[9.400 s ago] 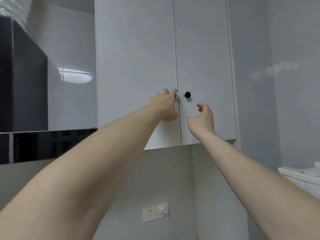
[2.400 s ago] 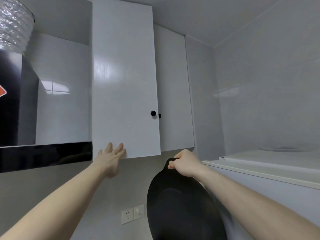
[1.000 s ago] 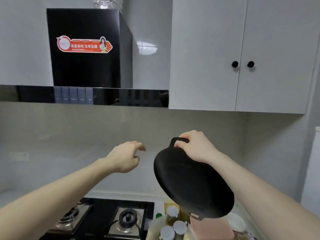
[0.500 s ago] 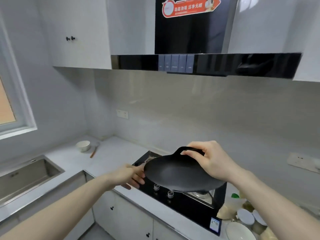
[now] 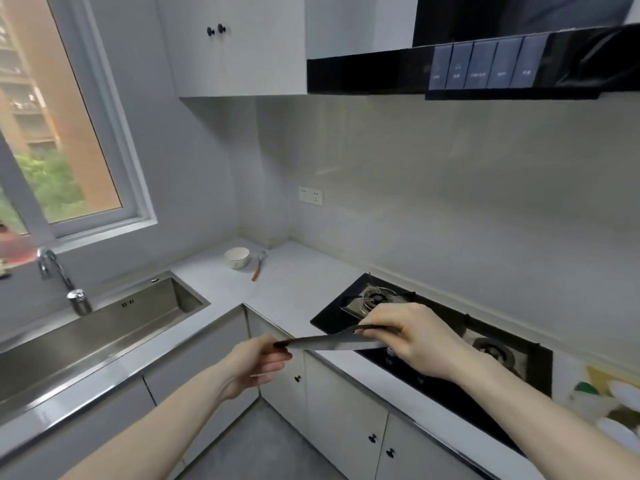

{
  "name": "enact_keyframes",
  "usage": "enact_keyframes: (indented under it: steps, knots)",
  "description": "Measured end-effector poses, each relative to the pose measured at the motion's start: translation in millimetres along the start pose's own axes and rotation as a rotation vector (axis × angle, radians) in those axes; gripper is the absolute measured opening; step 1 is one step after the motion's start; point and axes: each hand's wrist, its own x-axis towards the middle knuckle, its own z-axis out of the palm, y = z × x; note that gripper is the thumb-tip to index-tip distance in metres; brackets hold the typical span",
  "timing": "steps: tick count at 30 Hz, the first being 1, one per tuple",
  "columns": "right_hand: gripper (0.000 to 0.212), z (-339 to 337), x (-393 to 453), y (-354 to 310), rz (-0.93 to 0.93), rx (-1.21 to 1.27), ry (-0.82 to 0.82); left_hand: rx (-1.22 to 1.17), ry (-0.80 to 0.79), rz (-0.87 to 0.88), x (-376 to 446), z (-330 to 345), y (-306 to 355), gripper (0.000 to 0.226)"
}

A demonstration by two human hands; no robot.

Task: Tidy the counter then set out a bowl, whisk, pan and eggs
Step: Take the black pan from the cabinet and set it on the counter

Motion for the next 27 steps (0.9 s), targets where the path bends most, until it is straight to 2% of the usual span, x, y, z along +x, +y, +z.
enact_keyframes:
  steps: [5, 10, 18, 27]
  knots:
    - [0.017, 56, 14, 38, 0.086, -0.007, -0.083, -0.082, 0.122, -0.008, 36, -36, -10, 0.026]
    - [0.017, 108, 50, 70, 0.145, -0.024, -0.136, -0.133, 0.179, -0.048, 85, -63, -16, 0.019]
    - [0.021, 185, 139, 139, 0.279, 0.056, -0.266, -0.123, 0.281, -0.089, 182, -110, 10, 0.007]
    - [0.03, 245, 229, 180, 0.388, 0.096, -0.428, -0.048, 0.32, -0.119, 276, -165, 35, 0.011]
